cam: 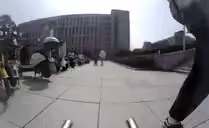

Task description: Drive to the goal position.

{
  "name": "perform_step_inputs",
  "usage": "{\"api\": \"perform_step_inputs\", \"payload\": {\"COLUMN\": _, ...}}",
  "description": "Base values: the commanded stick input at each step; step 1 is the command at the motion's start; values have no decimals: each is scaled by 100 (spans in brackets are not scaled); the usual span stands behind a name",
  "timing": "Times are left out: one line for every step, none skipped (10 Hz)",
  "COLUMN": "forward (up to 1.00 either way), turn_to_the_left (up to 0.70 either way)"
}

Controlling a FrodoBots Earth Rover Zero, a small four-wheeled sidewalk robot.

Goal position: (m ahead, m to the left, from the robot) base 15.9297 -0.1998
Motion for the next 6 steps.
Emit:
{"api": "perform_step_inputs", "payload": {"forward": 70, "turn_to_the_left": -34}}
{"api": "perform_step_inputs", "payload": {"forward": 70, "turn_to_the_left": -34}}
{"api": "perform_step_inputs", "payload": {"forward": 70, "turn_to_the_left": -34}}
{"api": "perform_step_inputs", "payload": {"forward": 70, "turn_to_the_left": -34}}
{"api": "perform_step_inputs", "payload": {"forward": 70, "turn_to_the_left": -33}}
{"api": "perform_step_inputs", "payload": {"forward": 70, "turn_to_the_left": -24}}
